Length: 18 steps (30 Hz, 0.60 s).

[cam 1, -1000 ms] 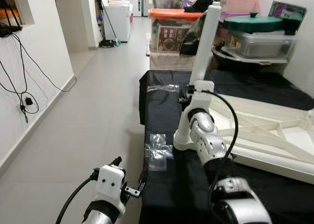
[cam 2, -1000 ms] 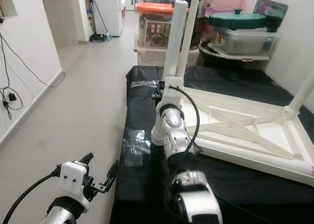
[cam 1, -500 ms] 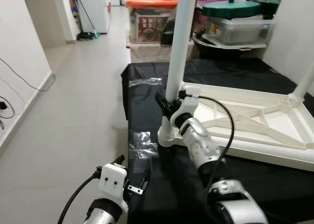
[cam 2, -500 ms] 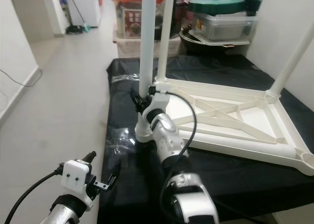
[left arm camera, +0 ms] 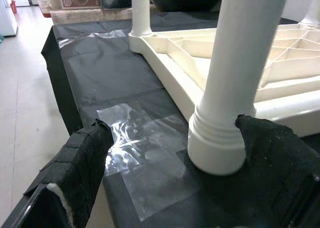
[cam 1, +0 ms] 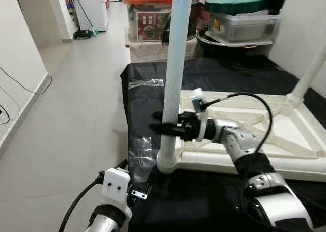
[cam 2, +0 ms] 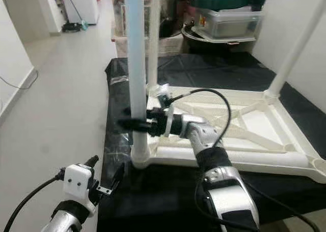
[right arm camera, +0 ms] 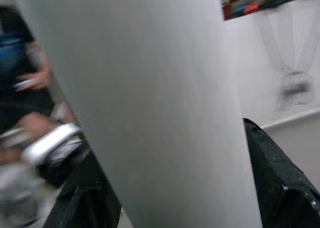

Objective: Building children table

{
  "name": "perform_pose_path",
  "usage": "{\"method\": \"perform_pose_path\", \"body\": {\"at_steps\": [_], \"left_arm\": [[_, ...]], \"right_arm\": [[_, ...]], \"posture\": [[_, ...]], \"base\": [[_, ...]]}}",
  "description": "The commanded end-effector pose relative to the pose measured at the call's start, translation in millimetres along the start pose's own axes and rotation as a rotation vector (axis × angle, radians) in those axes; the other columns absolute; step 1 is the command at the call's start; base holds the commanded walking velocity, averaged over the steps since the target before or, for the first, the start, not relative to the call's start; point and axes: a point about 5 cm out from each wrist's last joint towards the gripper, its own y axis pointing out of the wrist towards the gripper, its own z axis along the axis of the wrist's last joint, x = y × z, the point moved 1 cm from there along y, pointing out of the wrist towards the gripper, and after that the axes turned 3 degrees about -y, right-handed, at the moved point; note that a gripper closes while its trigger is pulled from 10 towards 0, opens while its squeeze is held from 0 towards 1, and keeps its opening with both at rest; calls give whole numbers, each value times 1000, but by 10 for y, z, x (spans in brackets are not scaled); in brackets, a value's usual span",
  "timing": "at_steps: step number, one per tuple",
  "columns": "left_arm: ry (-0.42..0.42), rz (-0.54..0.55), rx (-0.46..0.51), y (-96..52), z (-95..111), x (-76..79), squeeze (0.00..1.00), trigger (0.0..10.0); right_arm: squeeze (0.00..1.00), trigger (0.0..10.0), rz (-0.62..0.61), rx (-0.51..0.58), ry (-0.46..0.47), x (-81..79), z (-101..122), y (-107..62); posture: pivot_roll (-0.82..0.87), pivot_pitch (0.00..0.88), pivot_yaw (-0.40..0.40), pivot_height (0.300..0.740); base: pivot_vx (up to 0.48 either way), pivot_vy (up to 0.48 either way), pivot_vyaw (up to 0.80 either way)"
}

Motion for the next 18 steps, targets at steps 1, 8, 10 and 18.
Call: {"method": "perform_pose_path", "body": {"at_steps": [1,8,10,18], "left_arm": [[2,10,-21,-16,-42,-15,0,10000],[7,5,-26,-18,-45,-22,0,10000],[7,6,-25,-19,-47,-21,0,10000],[1,3,-28,-18,-57,-7,0,10000]], "right_arm": [[0,10000,89,-14,-6,-32,32,99],[0,0,138,-28,3,-57,-17,212],[0,0,115,-23,1,-51,-53,221],[0,0,-410,50,-90,244,-167,252]], "posture": [[-2,0,-11,740],[25,0,-4,740],[35,0,-15,740],[23,0,-12,740]], "base": [[0,0,0],[0,0,0],[0,0,0],[0,0,0]]}}
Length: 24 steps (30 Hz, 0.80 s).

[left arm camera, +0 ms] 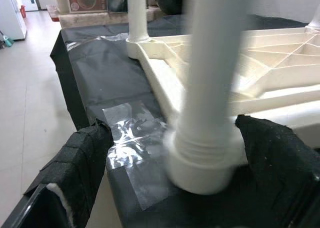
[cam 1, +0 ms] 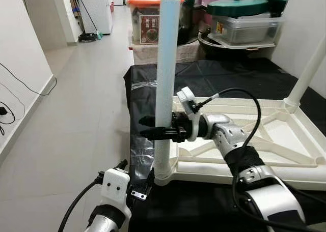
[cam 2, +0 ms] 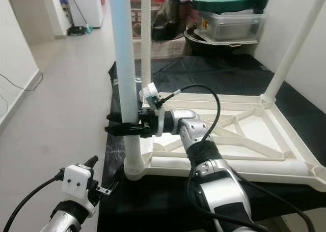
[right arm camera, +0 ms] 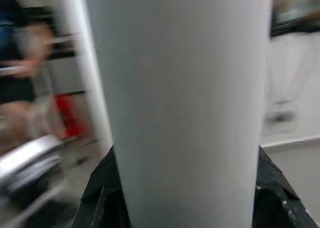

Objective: Building children table

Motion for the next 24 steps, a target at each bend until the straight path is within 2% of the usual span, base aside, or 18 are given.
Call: {"method": "perform_pose_path", "body": {"at_steps": [1,2,3,4,5,6,7,8,9,10,11,12,14,16,21,22,23,24], "left_arm": [[-2,-2,-26,-14,-54,9,0,10000],[-2,-2,-26,-14,-54,9,0,10000],[-2,-3,-27,-15,-56,7,0,10000],[-2,-3,-27,-15,-56,7,0,10000],[-2,-3,-28,-16,-58,6,0,10000],[-3,-3,-29,-19,-62,5,0,10000],[-3,-3,-29,-19,-62,5,0,10000],[-3,-5,-30,-21,-66,5,0,10000],[-3,-5,-30,-21,-66,5,0,10000],[-3,-6,-31,-22,-67,6,0,10000],[-3,-6,-31,-22,-67,6,0,10000],[-3,-6,-31,-20,-68,6,0,10000],[-3,-6,-31,-20,-68,6,0,10000],[-3,-6,-30,-20,-71,9,0,10000],[-5,-5,-29,-15,-68,11,0,10000],[-5,-5,-28,-14,-67,12,0,10000],[-6,-6,-28,-11,-64,18,0,10000],[-6,-6,-28,-11,-64,18,0,10000]], "right_arm": [[0,0,-333,-30,29,186,-191,-91],[0,0,-333,-30,29,186,-191,-91],[0,0,-483,-32,23,272,-203,-125],[0,0,-483,-32,23,272,-203,-125],[0,0,-607,-38,16,340,-211,-169],[0,0,-836,-33,0,450,-207,-316],[0,0,-836,-33,0,450,-207,-316],[0,0,-1107,-37,-4,535,-218,-539],[0,0,-1107,-37,-4,535,-218,-539],[0,0,-1332,-40,-8,551,-233,-742],[0,0,-1332,-40,-8,551,-233,-742],[0,0,-1504,-40,22,514,-275,-887],[0,0,-1504,-40,22,514,-275,-887],[0,0,-1620,-35,69,434,-333,-927],[0,0,-1610,-27,80,409,-339,-825],[0,5843,-1572,1,105,405,-345,-724],[82,10000,-1477,38,107,400,-324,-591],[82,10000,-1477,38,107,400,-324,-591]], "posture": [[23,0,-12,740],[23,0,-12,740],[25,0,-10,740],[25,0,-10,740],[25,0,-10,740],[17,0,-7,740],[17,0,-7,740],[17,0,-7,740],[17,0,-7,740],[17,0,-7,740],[17,0,-7,740],[17,0,-8,740],[17,0,-8,740],[17,0,-6,740],[15,0,-11,740],[15,0,-11,740],[14,0,-14,740],[14,0,-14,740]], "base": [[0,0,0],[0,0,0],[0,0,0],[0,0,0],[0,0,0],[0,0,0],[0,0,0],[0,0,0],[0,0,0],[0,0,0],[0,0,0],[0,0,0],[0,0,0],[0,0,0],[0,0,0],[0,0,0],[0,0,0],[0,0,0]]}}
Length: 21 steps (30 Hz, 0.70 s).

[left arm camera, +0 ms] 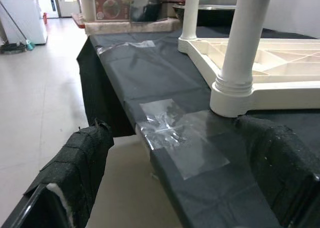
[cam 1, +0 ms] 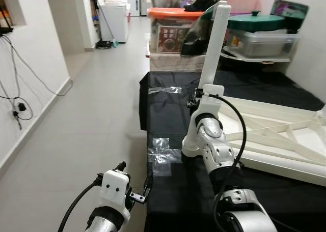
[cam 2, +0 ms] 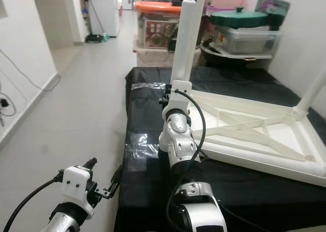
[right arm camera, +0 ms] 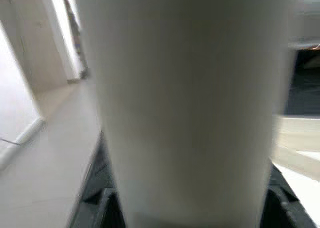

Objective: Building children table

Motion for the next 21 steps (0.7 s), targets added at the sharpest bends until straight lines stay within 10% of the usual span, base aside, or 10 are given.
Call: {"method": "perform_pose_path", "body": {"at_steps": [1,4,5,7,8,11,13,14,15,21], "left_arm": [[-5,-7,-12,6,-28,26,0,10000],[-14,-4,-9,16,-26,37,0,10000],[-19,-2,-9,17,-27,36,0,10000],[-19,-2,-9,17,-27,36,0,10000],[-22,-2,-9,17,-28,36,0,10000],[-17,-8,-10,18,-26,34,0,10000],[-17,-8,-10,18,-26,34,0,10000],[-13,-7,-9,19,-22,25,0,10000],[-12,-6,-9,19,-20,21,0,10000],[-9,-3,-8,21,-19,15,0,10000]], "right_arm": [[1000,10000,34,-50,62,-16,-163,-23],[1000,10000,93,-18,78,-108,-106,-8],[278,10000,146,-16,99,-150,-82,6],[278,10000,146,-16,99,-150,-82,6],[0,10000,211,-21,131,-198,-58,8],[0,10000,552,-21,198,-291,40,-9],[0,10000,552,-21,198,-291,40,-9],[0,10000,966,-22,187,-303,200,-98],[0,10000,1095,-30,173,-289,254,-135],[0,10000,1321,-93,115,-280,295,-188]], "posture": [[14,0,-14,740],[-18,0,-27,740],[-36,0,-17,740],[-36,0,-17,740],[-36,0,-17,740],[-34,0,-9,740],[-34,0,-9,740],[-28,0,-6,740],[-28,0,-6,740],[-22,0,-12,740]], "base": [[0,0,0],[0,0,0],[0,0,0],[0,0,0],[0,0,0],[0,0,0],[0,0,0],[0,0,0],[0,0,0],[0,0,0]]}}
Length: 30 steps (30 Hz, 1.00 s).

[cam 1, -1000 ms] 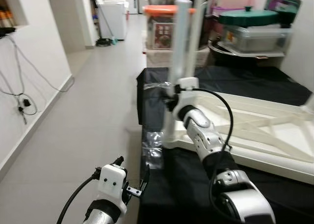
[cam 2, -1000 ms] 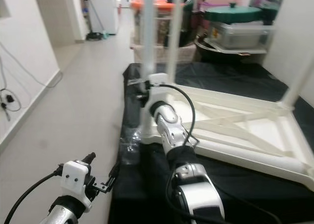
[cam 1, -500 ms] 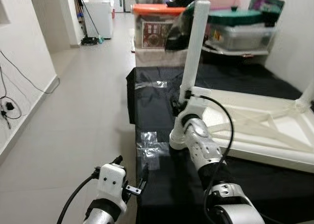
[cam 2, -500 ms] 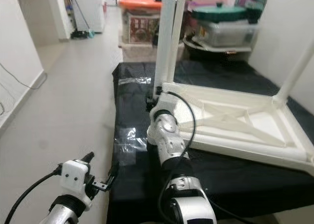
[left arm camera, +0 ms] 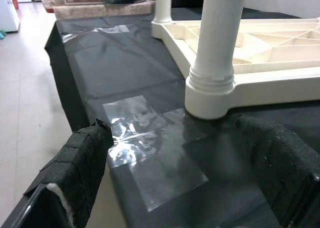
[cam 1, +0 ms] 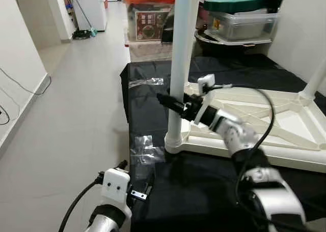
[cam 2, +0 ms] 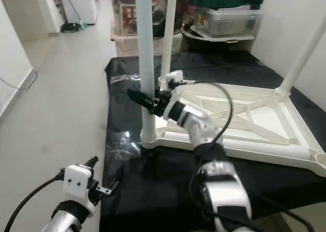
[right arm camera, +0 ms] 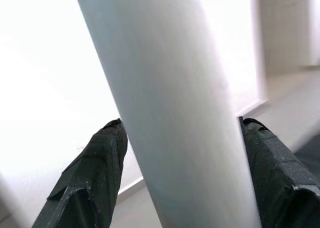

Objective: Building children table

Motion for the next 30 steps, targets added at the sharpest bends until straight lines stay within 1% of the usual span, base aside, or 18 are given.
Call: {"method": "perform_pose_path", "body": {"at_steps": [1,2,6,7,8,10,12,13,14,15,17,18,19,23,26,28,29,30], "left_arm": [[-1,-2,-18,-8,-35,-1,0,10000],[1,-1,-17,-7,-34,-3,0,10000],[1,-1,-17,-7,-34,-3,0,10000],[2,0,-16,-6,-33,-5,0,10000],[2,0,-16,-6,-33,-5,0,10000],[1,3,-16,-13,-30,-10,0,10000],[1,3,-16,-13,-30,-10,0,10000],[1,3,-16,-17,-27,-12,0,10000],[1,3,-16,-17,-27,-12,0,10000],[2,3,-17,-19,-26,-14,0,10000],[2,3,-17,-19,-26,-14,0,10000],[2,3,-17,-21,-25,-13,0,10000],[1,3,-17,-20,-26,-9,0,10000],[-1,2,-18,-16,-29,-4,0,10000],[-1,1,-19,-8,-36,0,0,10000],[-1,1,-19,-8,-36,0,0,10000],[-1,3,-18,-6,-36,-2,0,10000],[-1,3,-18,-6,-35,-3,0,10000]], "right_arm": [[0,10000,120,-41,38,-117,-115,106],[0,10000,192,-76,42,-145,-127,107],[0,10000,192,-76,42,-145,-127,107],[0,10000,266,-111,48,-176,-141,112],[0,10000,266,-111,48,-176,-141,112],[0,10000,401,-184,41,-260,-202,178],[0,10000,401,-184,41,-260,-202,178],[0,10000,443,-205,39,-285,-217,195],[0,10000,443,-205,39,-285,-217,195],[0,10000,474,-212,42,-309,-228,211],[0,10000,474,-212,42,-309,-228,211],[0,10000,507,-211,55,-329,-230,216],[0,0,547,-201,79,-355,-217,210],[0,0,569,-189,89,-370,-209,206],[0,0,451,-160,27,-311,-236,263],[0,0,451,-160,27,-311,-236,263],[0,0,370,-151,-3,-276,-260,303],[0,0,184,-139,-44,-191,-290,374]], "posture": [[-22,0,-12,740],[-22,0,-12,740],[-22,0,-12,740],[-22,0,-12,740],[-22,0,-12,740],[32,0,-9,740],[32,0,-9,740],[32,0,-9,740],[32,0,-9,740],[32,0,-9,740],[32,0,-9,740],[43,0,-13,740],[37,0,-13,740],[37,0,-13,740],[36,0,-15,740],[36,0,-15,740],[35,0,-18,740],[35,0,-18,740]], "base": [[0,0,0],[0,0,0],[0,0,0],[0,0,0],[0,0,0],[0,0,0],[0,0,0],[0,0,0],[0,0,0],[0,0,0],[0,0,0],[0,0,0],[0,0,0],[0,0,0],[0,0,0],[0,0,0],[0,0,0],[0,0,0]]}}
